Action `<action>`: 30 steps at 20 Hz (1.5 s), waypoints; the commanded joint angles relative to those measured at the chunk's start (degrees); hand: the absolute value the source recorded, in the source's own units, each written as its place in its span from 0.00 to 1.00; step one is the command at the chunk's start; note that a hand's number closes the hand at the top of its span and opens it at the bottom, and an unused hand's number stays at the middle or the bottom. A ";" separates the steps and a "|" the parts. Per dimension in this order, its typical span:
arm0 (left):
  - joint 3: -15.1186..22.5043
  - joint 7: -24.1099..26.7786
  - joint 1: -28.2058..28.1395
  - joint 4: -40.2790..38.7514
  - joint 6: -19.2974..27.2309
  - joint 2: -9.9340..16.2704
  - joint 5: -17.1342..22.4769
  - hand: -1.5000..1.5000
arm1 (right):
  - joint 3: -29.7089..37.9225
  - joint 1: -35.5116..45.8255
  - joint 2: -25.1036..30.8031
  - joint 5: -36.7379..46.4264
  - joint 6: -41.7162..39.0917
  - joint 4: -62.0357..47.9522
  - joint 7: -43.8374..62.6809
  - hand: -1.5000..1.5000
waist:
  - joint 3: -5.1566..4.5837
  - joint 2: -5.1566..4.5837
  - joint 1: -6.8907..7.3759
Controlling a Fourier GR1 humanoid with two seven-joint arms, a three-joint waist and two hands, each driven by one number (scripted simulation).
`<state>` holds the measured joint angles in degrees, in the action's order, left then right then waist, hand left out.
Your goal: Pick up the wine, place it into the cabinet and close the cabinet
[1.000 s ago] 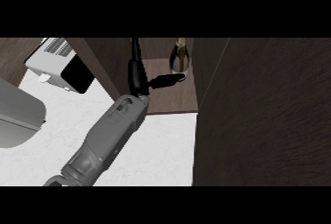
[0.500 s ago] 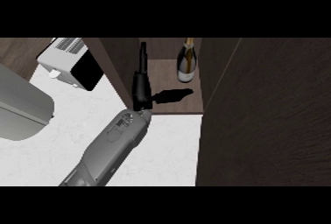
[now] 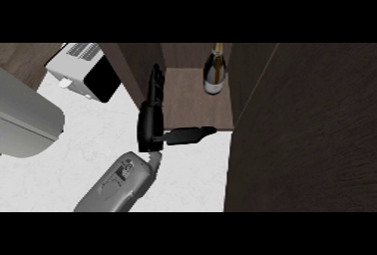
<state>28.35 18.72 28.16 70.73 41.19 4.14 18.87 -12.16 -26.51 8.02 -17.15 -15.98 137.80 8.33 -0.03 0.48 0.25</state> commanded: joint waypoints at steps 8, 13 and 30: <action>5.74 -9.54 -17.11 28.62 -1.23 12.78 -3.47 0.00 | -0.83 -2.28 1.97 3.39 2.99 9.91 4.01 0.00 | 0.03 0.01 0.15; 4.19 -4.84 -24.72 31.29 -8.17 14.30 -0.41 0.00 | 6.15 -2.80 6.87 -5.32 -1.92 8.92 4.26 0.00 | 0.02 -0.30 -0.43; -11.41 1.70 -37.70 37.51 -32.55 27.75 12.28 1.00 | 4.62 -5.89 15.16 -3.41 -13.16 10.30 -0.30 1.00 | 0.02 -0.27 -0.78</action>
<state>19.04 18.88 -7.77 109.15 11.37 31.45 30.61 -10.95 -28.08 19.89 -14.53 -26.07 138.20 6.79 -0.07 0.09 -0.14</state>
